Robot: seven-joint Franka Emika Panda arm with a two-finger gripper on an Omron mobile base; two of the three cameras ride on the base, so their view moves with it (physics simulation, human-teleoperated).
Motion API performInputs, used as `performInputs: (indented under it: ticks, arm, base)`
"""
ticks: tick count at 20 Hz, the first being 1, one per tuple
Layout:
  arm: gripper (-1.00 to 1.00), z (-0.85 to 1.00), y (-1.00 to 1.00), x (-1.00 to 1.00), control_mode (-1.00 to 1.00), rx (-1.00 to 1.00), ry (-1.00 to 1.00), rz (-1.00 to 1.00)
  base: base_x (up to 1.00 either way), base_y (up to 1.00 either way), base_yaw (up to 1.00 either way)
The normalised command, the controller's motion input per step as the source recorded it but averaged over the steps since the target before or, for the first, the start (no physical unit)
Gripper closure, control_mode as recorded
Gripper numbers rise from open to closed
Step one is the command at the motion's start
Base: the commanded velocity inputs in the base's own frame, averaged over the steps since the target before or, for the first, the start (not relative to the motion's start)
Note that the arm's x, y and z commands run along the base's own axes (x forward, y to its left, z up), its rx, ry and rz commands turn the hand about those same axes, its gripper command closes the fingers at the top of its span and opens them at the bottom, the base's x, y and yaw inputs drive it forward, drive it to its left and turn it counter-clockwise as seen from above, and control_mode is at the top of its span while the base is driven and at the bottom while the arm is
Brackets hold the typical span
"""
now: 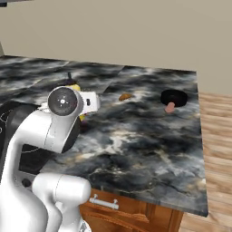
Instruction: Move the shaker and mustard from the cabinet to the dining counter.
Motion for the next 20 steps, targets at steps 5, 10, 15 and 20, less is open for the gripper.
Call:
performInputs:
  ticks: [5, 10, 15, 20]
  arm:
    - [1.0, -0.52, 0.05, 0.96, -1.0, -0.02, 0.15, 0.16]
    - [1.0, -0.71, 0.23, 0.83, -1.0, -0.05, 0.01, 0.0]
    - [1.0, -0.78, 0.19, 0.58, -1.0, -0.08, -0.02, 0.0]
    - [1.0, -0.62, 0.08, 0.34, -1.0, -0.06, -0.12, 0.0]
  base:
    - [0.0, 0.0, 0.0]
    - [0.0, 0.0, 0.0]
    - [0.0, 0.0, 0.0]
    - [0.0, 0.0, 0.0]
